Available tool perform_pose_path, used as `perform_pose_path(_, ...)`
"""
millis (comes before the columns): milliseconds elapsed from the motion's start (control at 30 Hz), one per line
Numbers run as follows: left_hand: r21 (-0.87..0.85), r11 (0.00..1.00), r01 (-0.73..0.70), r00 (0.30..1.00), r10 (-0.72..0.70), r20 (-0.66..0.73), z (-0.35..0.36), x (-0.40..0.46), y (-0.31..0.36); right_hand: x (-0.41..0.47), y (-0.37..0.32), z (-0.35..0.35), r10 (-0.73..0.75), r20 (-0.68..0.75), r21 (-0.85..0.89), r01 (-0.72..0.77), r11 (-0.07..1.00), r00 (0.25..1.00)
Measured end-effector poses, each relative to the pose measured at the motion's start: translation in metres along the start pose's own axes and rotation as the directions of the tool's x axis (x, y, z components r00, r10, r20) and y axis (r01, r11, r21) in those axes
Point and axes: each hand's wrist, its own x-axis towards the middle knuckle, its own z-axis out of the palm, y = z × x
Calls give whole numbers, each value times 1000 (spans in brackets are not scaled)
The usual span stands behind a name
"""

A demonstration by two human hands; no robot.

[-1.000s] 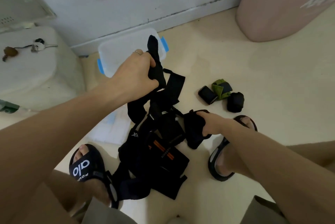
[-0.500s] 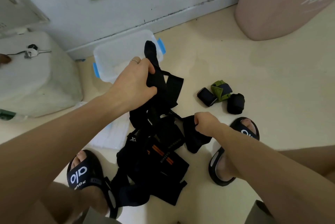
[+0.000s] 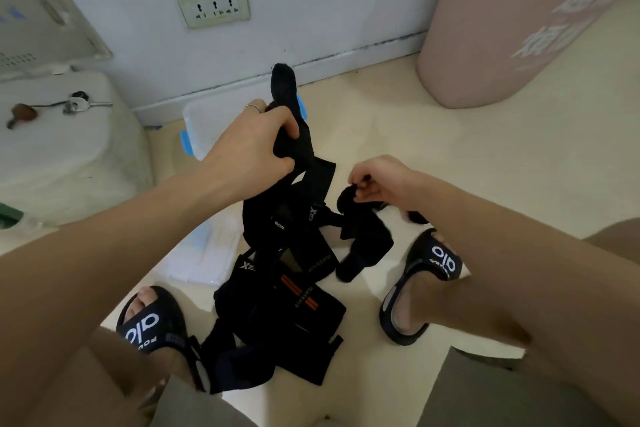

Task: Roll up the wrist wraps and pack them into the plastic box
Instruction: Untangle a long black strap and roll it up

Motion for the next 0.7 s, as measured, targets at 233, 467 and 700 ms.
perform_pose_path(233,19,1000,-14,995,16,-96,-28,-33,5,-76,-81,35,-236,244,102,218,971,941)
perform_pose_path(467,-3,997,82,996,-82,-40,-36,-50,6,-120,-110,69,-347,304,170,308,936,887)
perform_pose_path(700,-142,989,39,995,-51,-86,-36,-52,8,-131,-128,88,-415,353,339,298,892,839)
